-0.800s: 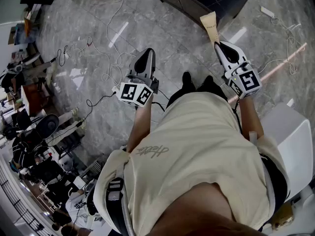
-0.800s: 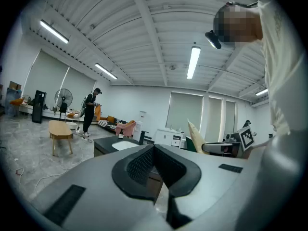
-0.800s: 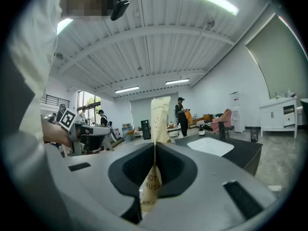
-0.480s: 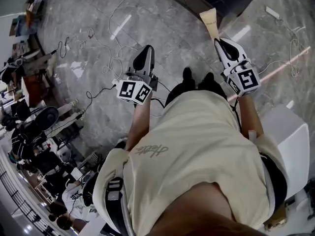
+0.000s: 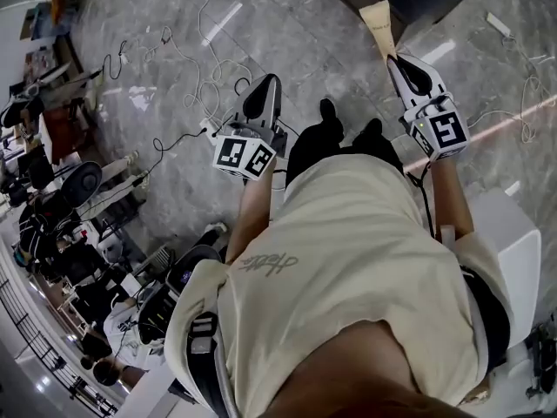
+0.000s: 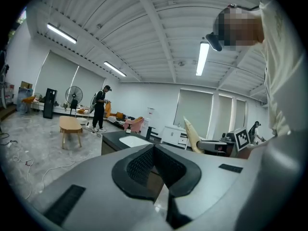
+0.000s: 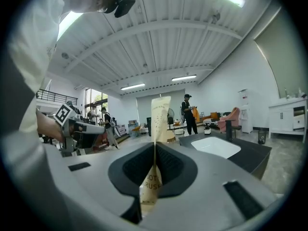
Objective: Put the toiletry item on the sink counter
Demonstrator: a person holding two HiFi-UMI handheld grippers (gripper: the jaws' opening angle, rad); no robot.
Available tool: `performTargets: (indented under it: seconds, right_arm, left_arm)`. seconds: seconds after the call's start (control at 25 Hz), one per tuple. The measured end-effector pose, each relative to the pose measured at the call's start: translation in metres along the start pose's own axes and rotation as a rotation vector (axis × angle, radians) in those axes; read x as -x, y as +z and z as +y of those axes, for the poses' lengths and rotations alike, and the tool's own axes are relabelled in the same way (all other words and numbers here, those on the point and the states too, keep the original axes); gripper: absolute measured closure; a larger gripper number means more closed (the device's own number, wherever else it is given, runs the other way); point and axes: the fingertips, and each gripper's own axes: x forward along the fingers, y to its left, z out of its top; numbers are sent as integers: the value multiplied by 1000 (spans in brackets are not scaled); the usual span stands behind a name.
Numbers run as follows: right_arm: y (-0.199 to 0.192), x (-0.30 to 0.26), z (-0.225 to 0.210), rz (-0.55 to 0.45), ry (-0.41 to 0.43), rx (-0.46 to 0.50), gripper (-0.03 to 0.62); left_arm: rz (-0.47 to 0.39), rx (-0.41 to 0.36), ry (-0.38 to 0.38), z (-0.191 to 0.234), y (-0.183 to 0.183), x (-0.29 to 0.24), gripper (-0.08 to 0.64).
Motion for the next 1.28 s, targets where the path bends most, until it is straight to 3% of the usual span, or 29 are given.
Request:
performTargets:
  seconds: [0.16, 0.4, 0.52, 0.68, 0.96, 1.16, 1.28]
  right_arm:
    - [13, -12, -7, -2, -78, 42, 584]
    - [56, -55, 4, 3, -166, 69, 584]
    - [70, -86, 9, 3, -191, 121, 584]
    - [77, -141, 23, 17, -198, 166, 584]
    - [74, -213, 54, 64, -181, 157, 584]
    - [71, -240, 28, 108, -181, 135, 584]
    - [66, -263, 7, 121, -178, 120, 584]
  left_arm:
    - [8, 17, -52, 27, -6, -10, 557]
    - [-70, 5, -112, 95, 45, -28, 557]
    - [-89, -57, -176, 119, 59, -50, 557]
    - [-83, -74, -242, 160, 70, -68, 557]
    - [-80, -33, -268, 234, 76, -82, 557]
    - [-32, 53, -312, 244, 54, -115, 557]
    - [-9, 61, -322, 249, 54, -142, 557]
